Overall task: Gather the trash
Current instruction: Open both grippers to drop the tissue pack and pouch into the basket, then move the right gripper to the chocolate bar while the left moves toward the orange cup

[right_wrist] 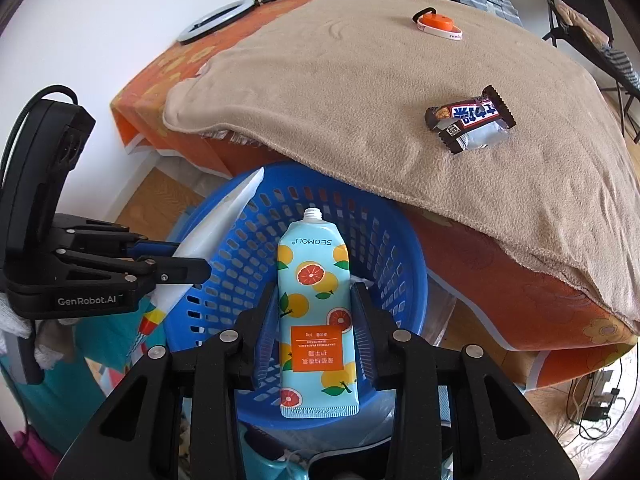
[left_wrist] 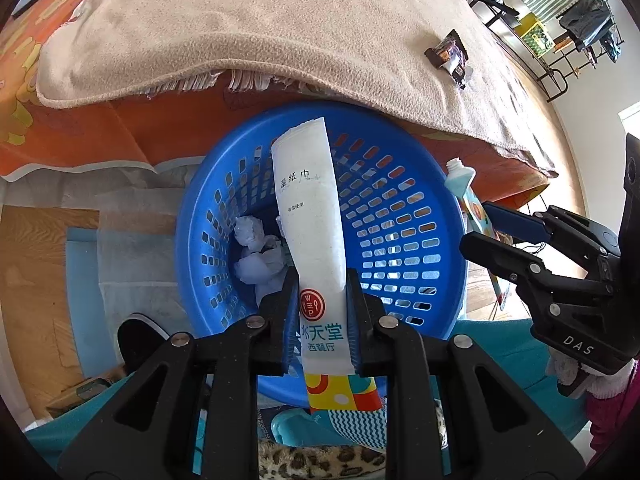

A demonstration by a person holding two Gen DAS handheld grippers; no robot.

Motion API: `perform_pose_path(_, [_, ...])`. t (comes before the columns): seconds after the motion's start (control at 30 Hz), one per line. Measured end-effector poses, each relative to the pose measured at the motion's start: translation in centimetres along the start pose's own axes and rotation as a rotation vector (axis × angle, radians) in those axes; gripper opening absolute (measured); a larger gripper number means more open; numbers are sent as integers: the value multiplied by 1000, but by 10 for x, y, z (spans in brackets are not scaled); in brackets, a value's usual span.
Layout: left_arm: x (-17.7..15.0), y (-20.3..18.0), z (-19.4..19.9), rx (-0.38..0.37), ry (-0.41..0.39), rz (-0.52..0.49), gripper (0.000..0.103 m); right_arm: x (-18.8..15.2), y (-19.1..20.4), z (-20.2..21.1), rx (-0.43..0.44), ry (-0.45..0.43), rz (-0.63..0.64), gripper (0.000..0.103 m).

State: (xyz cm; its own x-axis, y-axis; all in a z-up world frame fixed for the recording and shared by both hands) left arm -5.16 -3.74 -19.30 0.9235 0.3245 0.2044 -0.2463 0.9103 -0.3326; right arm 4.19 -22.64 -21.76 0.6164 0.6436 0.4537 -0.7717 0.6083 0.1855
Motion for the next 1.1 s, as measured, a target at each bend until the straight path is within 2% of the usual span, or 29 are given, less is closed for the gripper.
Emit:
perform_pose_path(0.07, [1, 1, -1, 11, 0, 1, 21, 0, 0, -1, -1, 4, -1, 34])
perform_pose_path(0.13, [2, 3, -1, 15, -2, 10, 39, 0, 1, -2, -11, 8, 1, 34])
perform_pose_path(0.2, [3, 4, 1, 15, -14, 16, 44, 0, 1, -4, -23, 13, 4, 35])
perform_pose_path(0.33, [5, 5, 3, 17, -25, 13, 44, 0, -1, -3, -35, 5, -4, 53])
perform_pose_path(0.37, [5, 4, 4, 17, -26, 12, 44, 0, -2, -2, -37, 1, -5, 54])
perform_pose_path(0.63, [9, 2, 9, 25, -47, 6, 44, 2, -8, -1, -60, -2, -22, 55])
perform_pose_path(0.77, [15, -4, 17, 36, -78, -13, 44, 5, -10, 1, -77, -12, -32, 61])
perform_pose_path(1.1, [33, -22, 36, 48, -150, -78, 44, 15, -24, 13, -98, -49, -77, 64])
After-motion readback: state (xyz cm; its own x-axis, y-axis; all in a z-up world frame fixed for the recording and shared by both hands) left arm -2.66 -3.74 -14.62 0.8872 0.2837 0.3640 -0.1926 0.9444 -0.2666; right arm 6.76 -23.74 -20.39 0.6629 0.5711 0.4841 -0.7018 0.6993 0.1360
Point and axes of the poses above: each gripper's, at about its wrist camera, not at the fingertips, and z roughly against the way its jaws point, y to its left, x to its top, the point moved 5 cm from there along -z, roughly the way its jaws point, and after that the axes turned 1 degree about -x, right-handed, at the moved point
